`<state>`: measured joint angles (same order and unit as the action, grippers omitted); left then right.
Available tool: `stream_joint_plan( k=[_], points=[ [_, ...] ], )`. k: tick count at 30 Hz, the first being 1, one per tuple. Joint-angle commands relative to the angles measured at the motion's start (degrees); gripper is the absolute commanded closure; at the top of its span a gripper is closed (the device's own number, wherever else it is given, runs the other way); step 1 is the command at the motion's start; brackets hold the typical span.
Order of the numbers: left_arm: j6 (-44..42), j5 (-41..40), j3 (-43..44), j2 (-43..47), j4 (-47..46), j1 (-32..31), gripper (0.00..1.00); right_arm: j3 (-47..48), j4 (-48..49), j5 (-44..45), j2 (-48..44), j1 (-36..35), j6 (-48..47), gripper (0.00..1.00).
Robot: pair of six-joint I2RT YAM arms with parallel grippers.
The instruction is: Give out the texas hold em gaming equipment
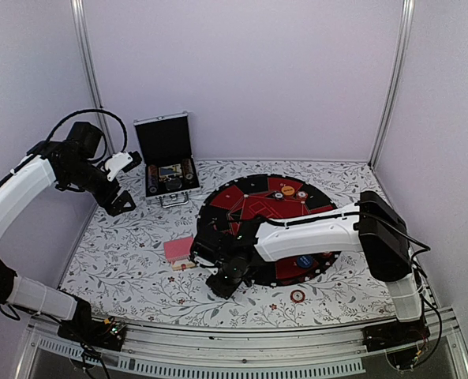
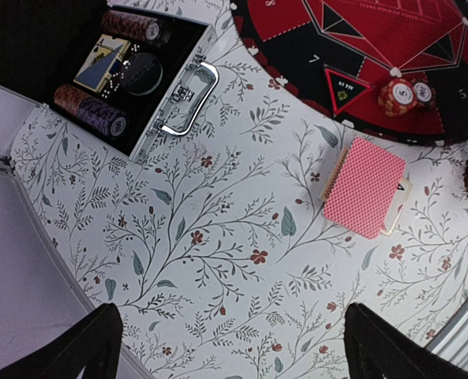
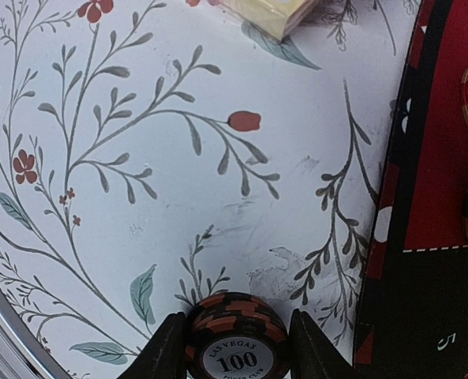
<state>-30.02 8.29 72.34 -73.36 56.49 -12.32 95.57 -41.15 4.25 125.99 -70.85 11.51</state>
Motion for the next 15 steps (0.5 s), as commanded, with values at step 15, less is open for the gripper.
stream_joint_plan(
  k=[15],
  points=[
    [-0.12, 0.43, 1.23, 0.33, 0.19, -0.8, 0.0, 3.11, -3.58, -0.03, -2.14, 0.03, -0.41, 0.64]
  ],
)
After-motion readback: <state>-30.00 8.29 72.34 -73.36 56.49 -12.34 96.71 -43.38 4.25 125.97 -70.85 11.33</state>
